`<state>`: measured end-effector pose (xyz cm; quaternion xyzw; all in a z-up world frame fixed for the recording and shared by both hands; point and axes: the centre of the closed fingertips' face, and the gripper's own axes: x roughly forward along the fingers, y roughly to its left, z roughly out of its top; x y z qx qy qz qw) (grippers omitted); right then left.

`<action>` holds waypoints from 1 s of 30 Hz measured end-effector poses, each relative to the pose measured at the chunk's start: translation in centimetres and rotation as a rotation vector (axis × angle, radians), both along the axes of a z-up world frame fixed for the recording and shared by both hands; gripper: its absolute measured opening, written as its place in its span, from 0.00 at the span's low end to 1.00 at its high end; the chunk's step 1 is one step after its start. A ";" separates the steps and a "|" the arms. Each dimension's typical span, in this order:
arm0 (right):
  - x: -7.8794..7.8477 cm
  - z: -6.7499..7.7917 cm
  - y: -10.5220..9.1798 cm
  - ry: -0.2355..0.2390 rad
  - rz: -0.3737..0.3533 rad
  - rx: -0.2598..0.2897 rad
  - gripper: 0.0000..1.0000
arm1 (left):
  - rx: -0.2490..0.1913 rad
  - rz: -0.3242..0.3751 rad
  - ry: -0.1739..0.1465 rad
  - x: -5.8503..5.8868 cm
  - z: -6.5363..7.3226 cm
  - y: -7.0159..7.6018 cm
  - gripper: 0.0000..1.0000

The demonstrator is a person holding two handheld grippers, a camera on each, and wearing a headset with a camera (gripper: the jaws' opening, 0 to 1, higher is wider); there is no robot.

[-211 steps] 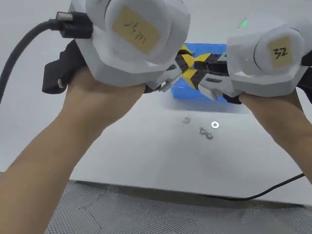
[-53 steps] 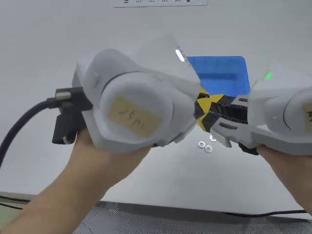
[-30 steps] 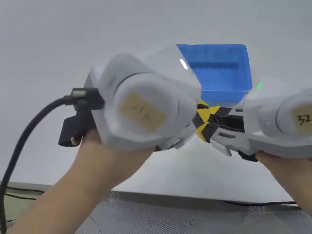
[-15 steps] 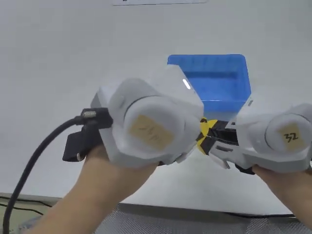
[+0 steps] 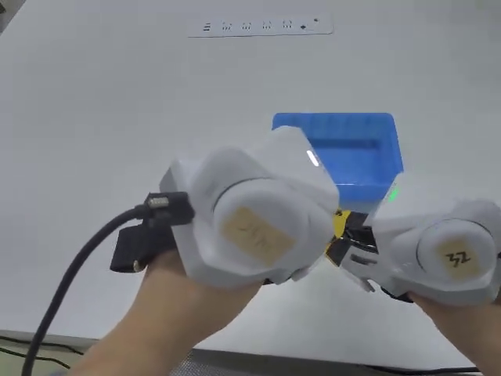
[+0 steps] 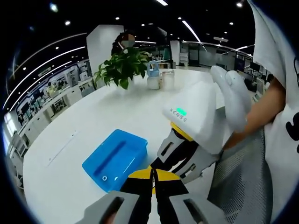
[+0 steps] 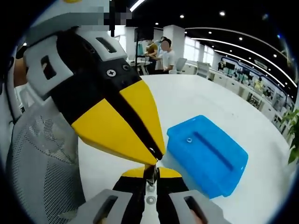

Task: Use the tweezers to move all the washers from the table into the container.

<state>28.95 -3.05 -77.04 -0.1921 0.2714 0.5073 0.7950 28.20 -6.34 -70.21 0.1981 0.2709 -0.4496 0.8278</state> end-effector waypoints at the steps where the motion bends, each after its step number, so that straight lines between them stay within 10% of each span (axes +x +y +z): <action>1: 0.0 0.2 0.0 0.000 0.000 0.002 0.04 | -0.003 -0.001 -0.002 0.0 0.2 0.0 0.00; 17: 3.2 7.4 0.1 -0.071 -0.046 0.144 0.03 | -0.024 -0.031 -0.156 2.6 7.1 -1.0 0.00; 30: 7.2 6.1 0.5 -0.139 -0.080 0.112 0.03 | -0.013 -0.014 -0.175 4.6 6.6 -0.6 0.00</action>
